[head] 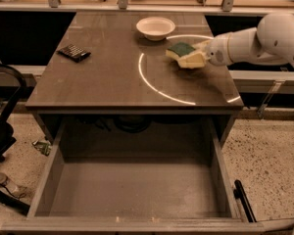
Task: Move sponge near rxbar chocolate
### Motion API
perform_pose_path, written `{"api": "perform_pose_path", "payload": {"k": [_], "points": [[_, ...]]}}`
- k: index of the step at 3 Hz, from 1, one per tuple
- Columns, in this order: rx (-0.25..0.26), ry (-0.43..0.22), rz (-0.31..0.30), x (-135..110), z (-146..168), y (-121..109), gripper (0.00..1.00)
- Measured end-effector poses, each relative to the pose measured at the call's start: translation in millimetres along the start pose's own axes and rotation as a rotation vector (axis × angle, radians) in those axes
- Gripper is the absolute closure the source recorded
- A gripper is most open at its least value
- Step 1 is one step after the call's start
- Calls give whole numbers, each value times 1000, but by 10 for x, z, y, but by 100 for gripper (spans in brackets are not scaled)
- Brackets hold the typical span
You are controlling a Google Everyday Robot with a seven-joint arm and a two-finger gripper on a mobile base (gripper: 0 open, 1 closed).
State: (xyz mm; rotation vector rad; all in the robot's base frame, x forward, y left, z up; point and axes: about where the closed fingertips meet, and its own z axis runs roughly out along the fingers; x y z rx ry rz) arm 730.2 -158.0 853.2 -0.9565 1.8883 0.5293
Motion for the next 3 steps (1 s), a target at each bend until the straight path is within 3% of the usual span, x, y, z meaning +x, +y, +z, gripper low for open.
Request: {"api": "perform_pose_path", "payload": {"k": [1,2,3], "points": [[-35,11,-57,-655,-21,68,100],[-66,30,-69,-947,104,189,100],[-98,65,-69,-1141,464,523,100]]}}
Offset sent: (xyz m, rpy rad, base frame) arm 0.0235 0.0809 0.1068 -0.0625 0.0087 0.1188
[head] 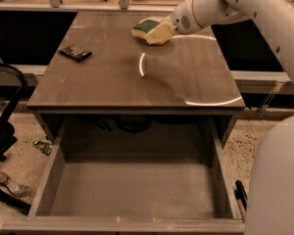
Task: Move sponge near rxbar chocolate
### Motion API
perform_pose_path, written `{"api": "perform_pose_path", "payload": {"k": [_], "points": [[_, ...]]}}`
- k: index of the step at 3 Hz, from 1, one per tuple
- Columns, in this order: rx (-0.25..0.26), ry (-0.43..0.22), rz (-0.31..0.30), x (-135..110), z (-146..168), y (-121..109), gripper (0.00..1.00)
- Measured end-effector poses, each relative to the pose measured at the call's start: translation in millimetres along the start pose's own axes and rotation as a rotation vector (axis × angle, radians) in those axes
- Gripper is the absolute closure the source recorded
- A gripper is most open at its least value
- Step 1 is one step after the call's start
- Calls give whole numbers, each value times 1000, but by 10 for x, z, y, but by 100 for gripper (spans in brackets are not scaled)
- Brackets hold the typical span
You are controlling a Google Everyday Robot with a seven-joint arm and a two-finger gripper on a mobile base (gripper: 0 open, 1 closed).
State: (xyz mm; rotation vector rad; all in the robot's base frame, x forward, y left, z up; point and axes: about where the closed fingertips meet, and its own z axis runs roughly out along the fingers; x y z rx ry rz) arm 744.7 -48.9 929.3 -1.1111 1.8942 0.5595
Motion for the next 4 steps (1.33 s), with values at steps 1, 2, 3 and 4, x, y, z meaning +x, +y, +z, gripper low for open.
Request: {"api": "perform_pose_path", "payload": {"k": [1,2,3,4], "points": [[-35,13,-13,-71,344,469,100],[-137,10,-28,-47,739,1104,100],[-274,-20,-88,-227,1182,1730,100],[-338,-44,-139,-431,1381,1988,100]]}}
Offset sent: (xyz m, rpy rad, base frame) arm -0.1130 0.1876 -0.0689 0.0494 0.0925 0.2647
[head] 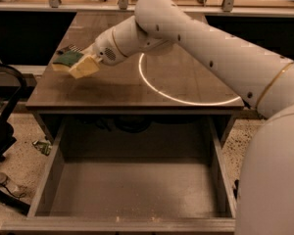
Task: Move sponge near rxbar chocolate
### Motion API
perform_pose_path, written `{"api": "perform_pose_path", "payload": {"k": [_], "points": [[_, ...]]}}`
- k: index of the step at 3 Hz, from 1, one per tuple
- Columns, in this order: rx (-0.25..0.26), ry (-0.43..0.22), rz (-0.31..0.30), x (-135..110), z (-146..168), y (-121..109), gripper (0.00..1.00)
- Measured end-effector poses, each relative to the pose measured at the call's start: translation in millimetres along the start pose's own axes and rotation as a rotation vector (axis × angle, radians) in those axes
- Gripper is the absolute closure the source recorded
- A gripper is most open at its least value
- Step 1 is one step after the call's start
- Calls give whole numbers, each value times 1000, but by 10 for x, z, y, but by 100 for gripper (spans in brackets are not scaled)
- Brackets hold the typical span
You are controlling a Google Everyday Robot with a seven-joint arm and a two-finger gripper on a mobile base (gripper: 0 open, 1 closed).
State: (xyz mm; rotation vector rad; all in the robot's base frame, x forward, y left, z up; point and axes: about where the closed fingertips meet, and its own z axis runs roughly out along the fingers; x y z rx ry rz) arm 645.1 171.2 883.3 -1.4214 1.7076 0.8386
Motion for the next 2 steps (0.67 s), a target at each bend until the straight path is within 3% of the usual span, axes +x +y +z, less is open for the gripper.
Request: {"api": "perform_pose_path", "payload": {"k": [2], "points": [[-154,-66,-38,-28,582,-109,100]]}}
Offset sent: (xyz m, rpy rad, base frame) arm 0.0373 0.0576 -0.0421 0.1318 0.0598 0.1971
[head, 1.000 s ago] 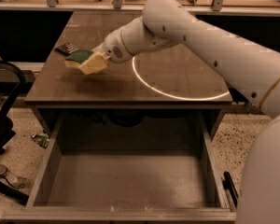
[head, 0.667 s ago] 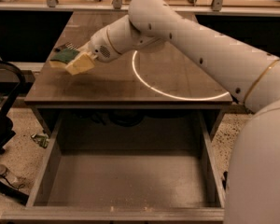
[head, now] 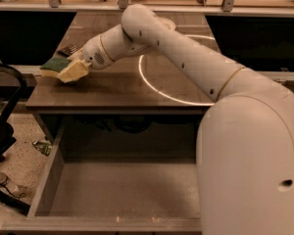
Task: Move sponge near rxbar chocolate
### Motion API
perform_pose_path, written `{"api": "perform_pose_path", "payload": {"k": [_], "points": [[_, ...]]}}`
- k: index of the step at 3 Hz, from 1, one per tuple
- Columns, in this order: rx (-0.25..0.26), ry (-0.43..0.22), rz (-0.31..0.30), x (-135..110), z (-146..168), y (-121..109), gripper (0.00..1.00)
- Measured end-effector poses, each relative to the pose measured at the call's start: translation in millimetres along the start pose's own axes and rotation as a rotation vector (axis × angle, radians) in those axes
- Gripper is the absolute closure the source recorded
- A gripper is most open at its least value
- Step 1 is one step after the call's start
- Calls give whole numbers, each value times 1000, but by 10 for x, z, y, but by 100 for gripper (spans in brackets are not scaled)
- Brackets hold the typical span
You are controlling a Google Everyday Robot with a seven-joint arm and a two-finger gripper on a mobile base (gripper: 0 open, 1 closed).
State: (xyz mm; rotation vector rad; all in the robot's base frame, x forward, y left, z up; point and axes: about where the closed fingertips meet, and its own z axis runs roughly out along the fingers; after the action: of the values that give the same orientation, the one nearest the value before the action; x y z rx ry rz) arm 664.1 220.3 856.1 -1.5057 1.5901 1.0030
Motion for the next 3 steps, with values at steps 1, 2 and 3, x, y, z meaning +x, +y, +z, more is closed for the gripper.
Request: {"api": "perform_pose_path", "payload": {"k": [1,2,3], "points": [[-39,-5,-13,70,132,-36,100],[-43,-5,-13,70,155,-26,83],[-50,-4,-12,70,197,-8,52]]}}
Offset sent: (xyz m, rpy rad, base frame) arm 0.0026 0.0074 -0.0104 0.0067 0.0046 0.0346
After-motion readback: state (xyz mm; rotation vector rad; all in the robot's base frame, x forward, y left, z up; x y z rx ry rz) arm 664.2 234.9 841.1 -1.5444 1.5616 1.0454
